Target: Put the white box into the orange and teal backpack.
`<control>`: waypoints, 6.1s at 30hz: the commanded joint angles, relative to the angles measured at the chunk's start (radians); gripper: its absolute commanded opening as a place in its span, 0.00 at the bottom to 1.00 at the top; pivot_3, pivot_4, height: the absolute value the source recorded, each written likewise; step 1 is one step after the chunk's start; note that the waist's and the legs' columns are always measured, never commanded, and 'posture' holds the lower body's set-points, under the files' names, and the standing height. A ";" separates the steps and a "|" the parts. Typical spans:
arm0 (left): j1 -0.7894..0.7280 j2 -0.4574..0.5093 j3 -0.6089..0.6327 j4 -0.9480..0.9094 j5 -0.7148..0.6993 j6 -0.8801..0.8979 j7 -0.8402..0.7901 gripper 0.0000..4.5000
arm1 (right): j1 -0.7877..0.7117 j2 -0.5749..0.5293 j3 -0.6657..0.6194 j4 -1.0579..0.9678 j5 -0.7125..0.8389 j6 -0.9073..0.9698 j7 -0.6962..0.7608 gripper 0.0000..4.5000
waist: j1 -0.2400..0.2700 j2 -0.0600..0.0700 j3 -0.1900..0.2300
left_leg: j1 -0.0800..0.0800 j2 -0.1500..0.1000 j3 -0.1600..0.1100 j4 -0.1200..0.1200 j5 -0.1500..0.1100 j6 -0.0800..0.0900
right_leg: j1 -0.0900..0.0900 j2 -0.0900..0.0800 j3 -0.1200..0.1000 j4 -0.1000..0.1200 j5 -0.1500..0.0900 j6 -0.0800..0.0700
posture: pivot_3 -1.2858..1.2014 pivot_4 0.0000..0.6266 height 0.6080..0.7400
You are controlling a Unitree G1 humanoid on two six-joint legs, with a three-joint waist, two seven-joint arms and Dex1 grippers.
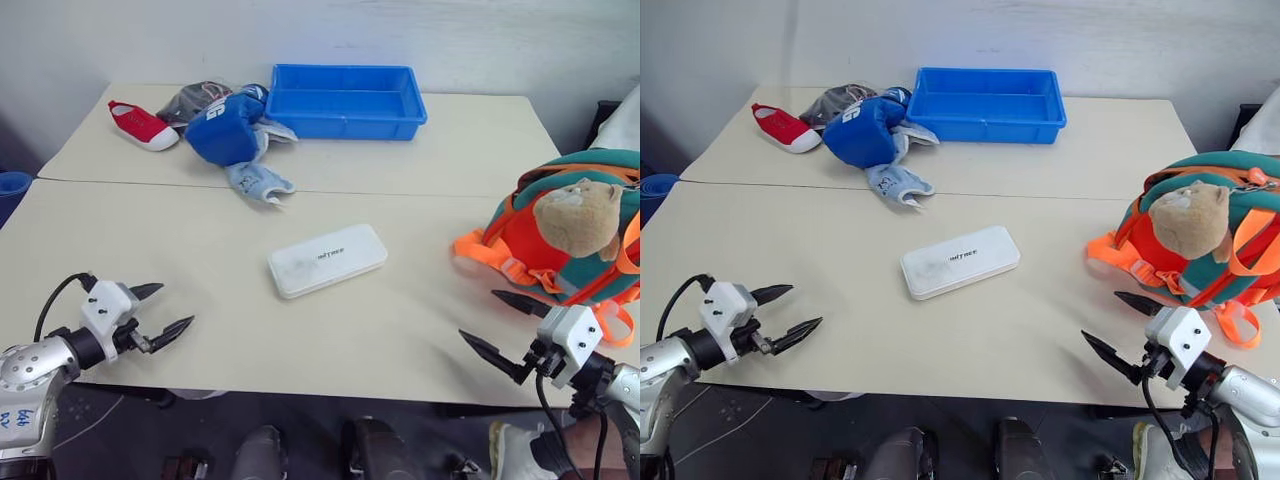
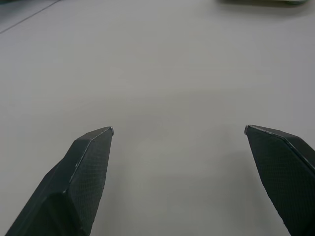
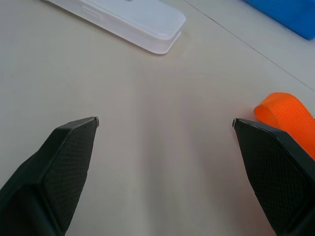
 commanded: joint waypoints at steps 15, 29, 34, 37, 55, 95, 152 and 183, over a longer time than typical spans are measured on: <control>-0.040 -0.053 0.018 -0.182 -0.112 0.141 0.079 0.61 | -0.431 0.078 0.217 0.166 -0.165 0.115 -0.141 0.50 | -0.008 0.001 0.001 | 0.000 0.001 0.000 0.006 0.000 0.000 | -0.001 0.001 0.000 0.005 0.000 0.000 | 0.52 0.24 1.00; -0.254 -0.276 -0.218 -0.320 -0.019 0.472 0.423 0.01 | -0.835 0.247 0.383 0.474 -0.359 0.277 -0.374 0.00 | -0.005 0.001 0.000 | -0.005 0.001 0.001 0.013 0.001 -0.002 | -0.002 0.001 0.001 0.004 0.002 0.001 | 0.52 0.24 1.00; -0.316 -0.299 -0.258 -0.333 -0.032 0.616 0.478 0.01 | -0.891 0.274 0.422 0.567 -0.340 0.262 -0.278 0.00 | -0.006 0.001 0.000 | -0.004 0.001 0.001 0.012 0.001 -0.003 | -0.002 0.002 0.001 0.005 0.002 0.001 | 0.52 0.24 1.00; -0.340 -0.296 -0.299 -0.337 -0.020 0.643 0.473 0.01 | -0.914 0.289 0.433 0.613 -0.331 0.268 -0.237 0.00 | -0.005 0.001 0.000 | -0.005 0.001 0.001 0.012 0.001 -0.003 | -0.002 0.002 0.001 0.004 0.002 0.001 | 0.52 0.24 1.00; -0.410 -0.216 -0.341 -0.225 -0.024 0.526 0.270 0.01 | -0.712 0.248 0.433 0.208 -0.232 0.494 -0.140 0.00 | -0.001 0.001 0.001 | -0.005 0.001 0.001 0.011 0.001 -0.003 | -0.002 0.001 0.001 0.003 0.002 0.001 | 0.52 0.24 1.00; -1.001 -0.009 -0.565 0.407 -0.344 1.482 -0.144 0.99 | -0.189 -0.121 0.262 -0.304 -0.038 0.675 -0.048 0.00 | 0.001 -0.003 0.003 | -0.007 -0.002 -0.001 0.013 0.000 -0.001 | -0.002 0.000 0.001 0.001 0.002 0.002 | 0.52 0.24 1.00; -0.649 -0.187 -0.252 0.011 -0.508 0.981 -0.198 0.29 | 0.056 0.116 0.019 -0.281 -0.008 0.269 -0.076 0.12 | 0.025 -0.002 0.003 | -0.005 -0.004 -0.003 0.010 0.000 -0.003 | 0.001 -0.002 0.000 -0.004 0.003 0.005 | 0.52 0.24 1.00; -0.567 -0.182 -0.265 -0.084 -0.440 0.566 -0.294 0.29 | -0.100 -0.142 -0.338 0.265 0.241 0.153 0.056 0.66 | 0.014 0.003 0.004 | -0.004 -0.003 -0.003 0.007 -0.001 0.005 | 0.001 0.001 0.001 -0.004 0.004 0.003 | 0.52 0.24 1.00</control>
